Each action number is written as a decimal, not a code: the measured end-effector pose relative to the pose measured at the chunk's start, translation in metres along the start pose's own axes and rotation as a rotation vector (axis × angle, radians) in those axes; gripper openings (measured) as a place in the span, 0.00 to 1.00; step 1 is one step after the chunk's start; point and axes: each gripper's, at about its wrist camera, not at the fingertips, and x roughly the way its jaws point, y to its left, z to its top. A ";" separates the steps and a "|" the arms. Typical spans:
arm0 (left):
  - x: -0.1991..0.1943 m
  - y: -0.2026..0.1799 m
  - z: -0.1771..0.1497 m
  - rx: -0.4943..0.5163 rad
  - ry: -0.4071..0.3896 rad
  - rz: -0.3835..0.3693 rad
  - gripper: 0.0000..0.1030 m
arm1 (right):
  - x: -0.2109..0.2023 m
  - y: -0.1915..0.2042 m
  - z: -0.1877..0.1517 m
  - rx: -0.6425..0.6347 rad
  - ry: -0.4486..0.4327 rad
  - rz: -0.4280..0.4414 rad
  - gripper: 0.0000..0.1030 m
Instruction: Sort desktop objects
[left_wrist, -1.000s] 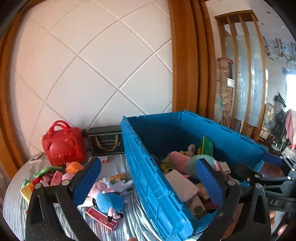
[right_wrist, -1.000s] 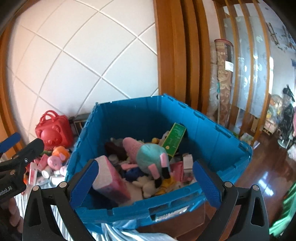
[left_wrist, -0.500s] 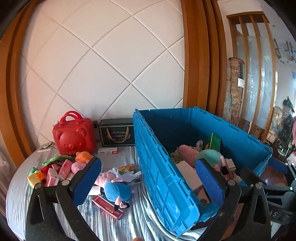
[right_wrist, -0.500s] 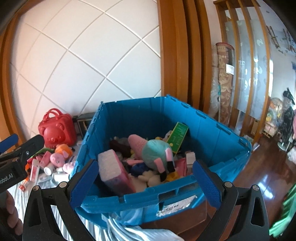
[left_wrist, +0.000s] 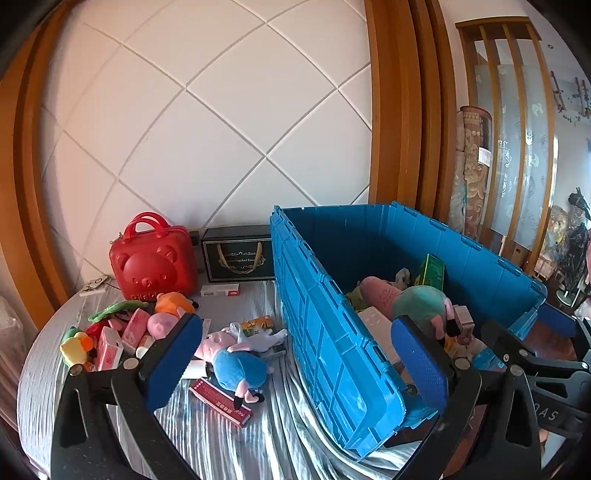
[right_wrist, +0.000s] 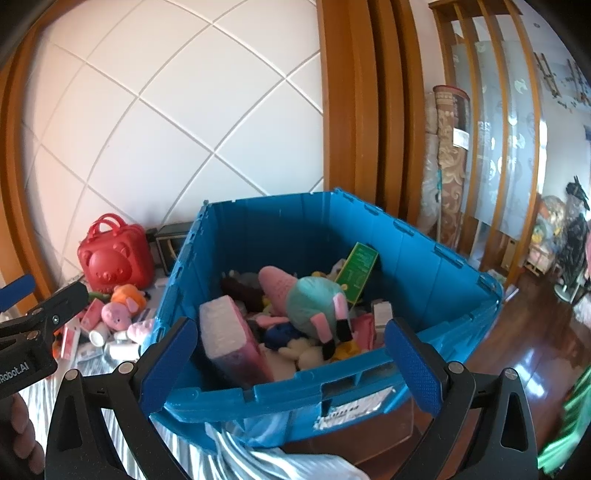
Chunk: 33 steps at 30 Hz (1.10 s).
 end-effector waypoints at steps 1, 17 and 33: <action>0.000 0.000 -0.001 0.000 0.002 0.001 1.00 | 0.000 0.000 0.000 0.001 0.003 -0.002 1.00; 0.006 0.002 -0.002 0.014 0.015 0.007 1.00 | 0.010 -0.002 0.000 0.014 0.029 0.008 1.00; 0.009 -0.001 -0.001 0.036 0.013 -0.007 1.00 | 0.016 -0.005 0.000 0.023 0.039 0.003 1.00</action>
